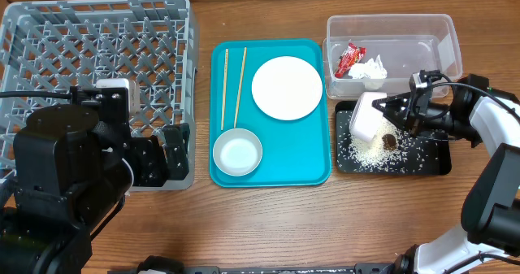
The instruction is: Sort waste into correct bins and load items into the dishwasher
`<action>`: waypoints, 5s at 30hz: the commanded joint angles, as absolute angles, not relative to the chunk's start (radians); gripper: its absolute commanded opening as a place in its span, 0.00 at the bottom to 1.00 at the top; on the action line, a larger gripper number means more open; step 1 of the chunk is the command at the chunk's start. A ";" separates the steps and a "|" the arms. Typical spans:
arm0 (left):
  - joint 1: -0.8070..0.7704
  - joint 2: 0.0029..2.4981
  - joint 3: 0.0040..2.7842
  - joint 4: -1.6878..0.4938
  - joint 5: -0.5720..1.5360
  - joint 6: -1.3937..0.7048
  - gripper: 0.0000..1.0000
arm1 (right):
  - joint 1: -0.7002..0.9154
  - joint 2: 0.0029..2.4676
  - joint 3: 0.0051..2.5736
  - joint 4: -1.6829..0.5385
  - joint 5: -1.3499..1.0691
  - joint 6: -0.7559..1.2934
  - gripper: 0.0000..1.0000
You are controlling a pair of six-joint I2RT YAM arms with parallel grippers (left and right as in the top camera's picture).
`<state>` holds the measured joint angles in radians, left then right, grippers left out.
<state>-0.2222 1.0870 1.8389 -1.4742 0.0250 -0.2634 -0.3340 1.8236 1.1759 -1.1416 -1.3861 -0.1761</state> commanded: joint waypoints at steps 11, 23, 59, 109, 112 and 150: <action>-0.221 1.086 1.842 -1.474 0.018 -0.277 1.00 | -0.340 1.814 1.170 -1.106 -1.283 0.012 0.04; -0.221 1.086 1.842 -1.474 0.018 -0.277 1.00 | -0.327 1.787 1.169 -1.169 -1.303 -0.093 0.04; -0.221 1.095 1.842 -1.478 0.018 -0.277 1.00 | 0.321 1.612 1.394 -1.150 -0.466 0.115 0.04; -0.221 1.100 1.842 -1.489 0.018 -0.277 1.00 | -0.258 1.625 1.172 -1.140 -1.570 -0.276 0.04; -0.221 1.100 1.842 -1.489 0.018 -0.277 1.00 | -0.254 1.624 1.174 -1.146 -1.569 -0.277 0.04; -0.221 1.100 1.842 -1.489 0.018 -0.277 1.00 | 0.685 1.829 1.366 -0.945 -0.023 0.329 0.25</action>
<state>-0.2222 1.1000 1.8389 -1.4899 0.0250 -0.2634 0.6823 1.8385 1.3464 -0.9333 -0.0433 0.3500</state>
